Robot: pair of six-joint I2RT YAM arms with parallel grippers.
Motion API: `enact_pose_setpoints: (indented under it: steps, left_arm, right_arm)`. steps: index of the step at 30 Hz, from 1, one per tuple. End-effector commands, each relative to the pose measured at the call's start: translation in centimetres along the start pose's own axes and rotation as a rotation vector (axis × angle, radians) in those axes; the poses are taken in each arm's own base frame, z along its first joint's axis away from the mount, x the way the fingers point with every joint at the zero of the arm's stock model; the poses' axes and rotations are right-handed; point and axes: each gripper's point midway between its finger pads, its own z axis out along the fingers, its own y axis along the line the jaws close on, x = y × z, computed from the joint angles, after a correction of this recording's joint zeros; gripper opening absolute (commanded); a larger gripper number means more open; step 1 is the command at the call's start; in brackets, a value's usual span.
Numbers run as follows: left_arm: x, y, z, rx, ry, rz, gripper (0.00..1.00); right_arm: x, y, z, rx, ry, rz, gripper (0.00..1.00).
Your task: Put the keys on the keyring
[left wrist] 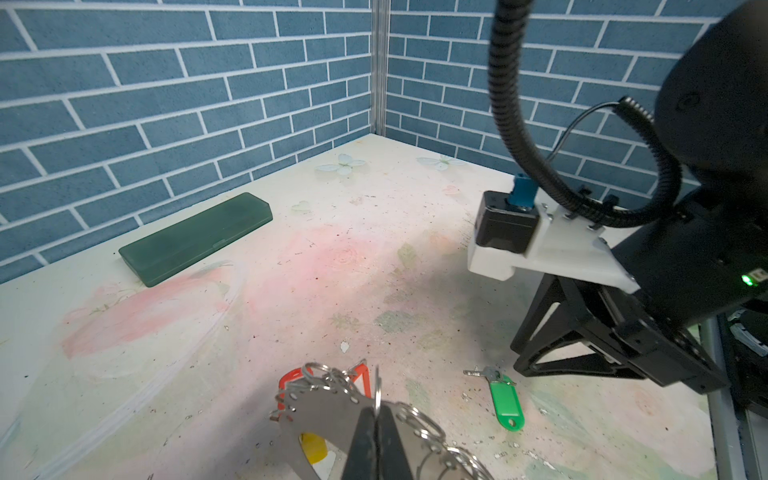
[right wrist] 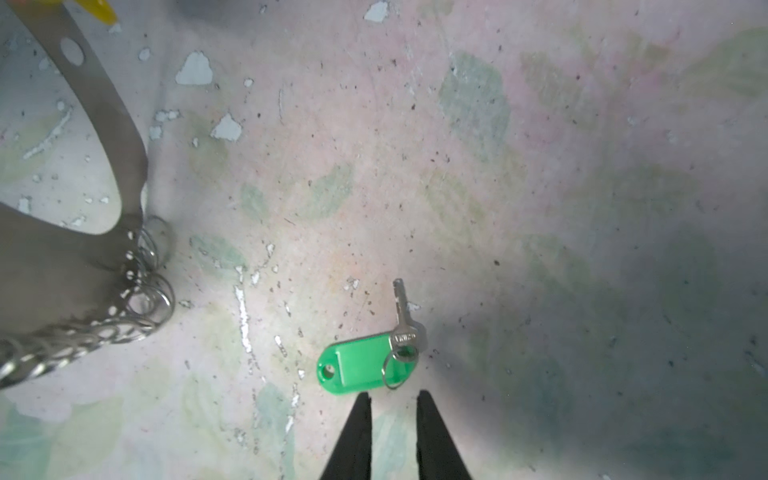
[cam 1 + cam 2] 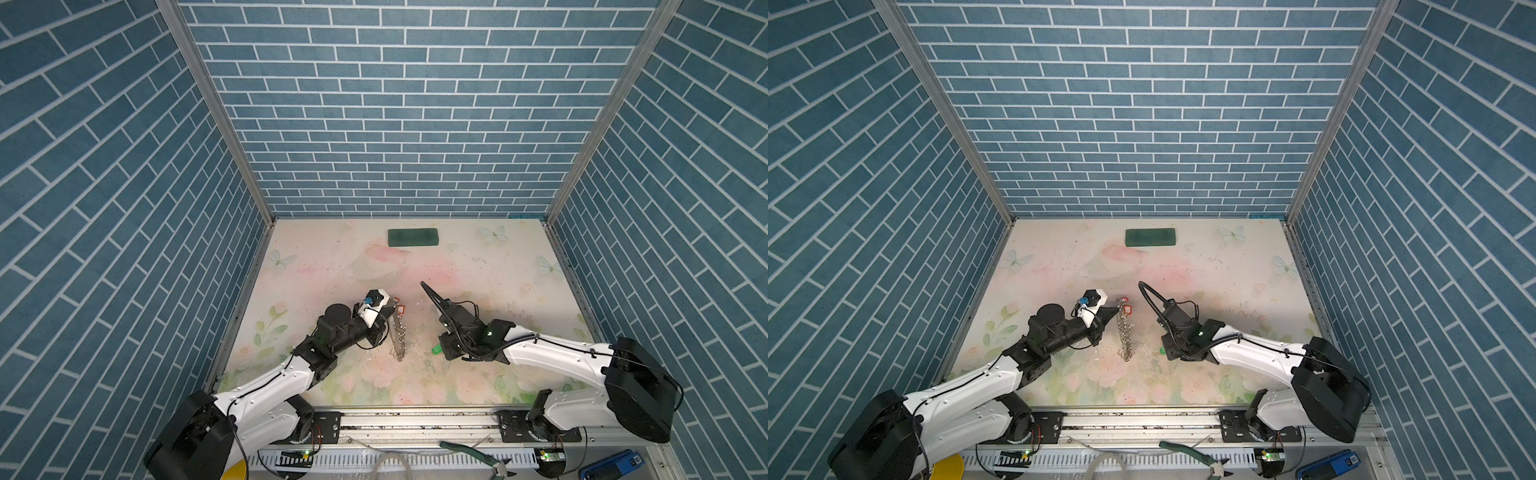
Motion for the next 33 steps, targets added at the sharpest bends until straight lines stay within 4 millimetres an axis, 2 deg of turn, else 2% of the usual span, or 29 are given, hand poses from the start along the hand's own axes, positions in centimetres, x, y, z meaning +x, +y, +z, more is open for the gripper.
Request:
enact_pose_setpoints:
  steps: [1,9,22,33]
  left_arm:
    - [-2.0,0.1,0.0,-0.006,-0.051,0.027,0.0]
    - [-2.1,0.0,-0.1,-0.006,-0.054,0.028,0.0]
    - [-1.9,0.1,-0.1,-0.009,-0.05,0.029,0.0]
    - [-2.0,0.1,-0.1,-0.008,-0.051,0.028,0.0]
  right_arm:
    - [0.9,-1.0,0.3,0.095,0.088,0.091,0.23]
    - [0.2,-0.3,1.2,0.122,0.134,0.124,0.24]
    - [0.7,-0.2,2.4,0.151,0.187,0.121,0.24]
    - [1.2,-0.6,2.8,0.178,0.208,0.114,0.13]
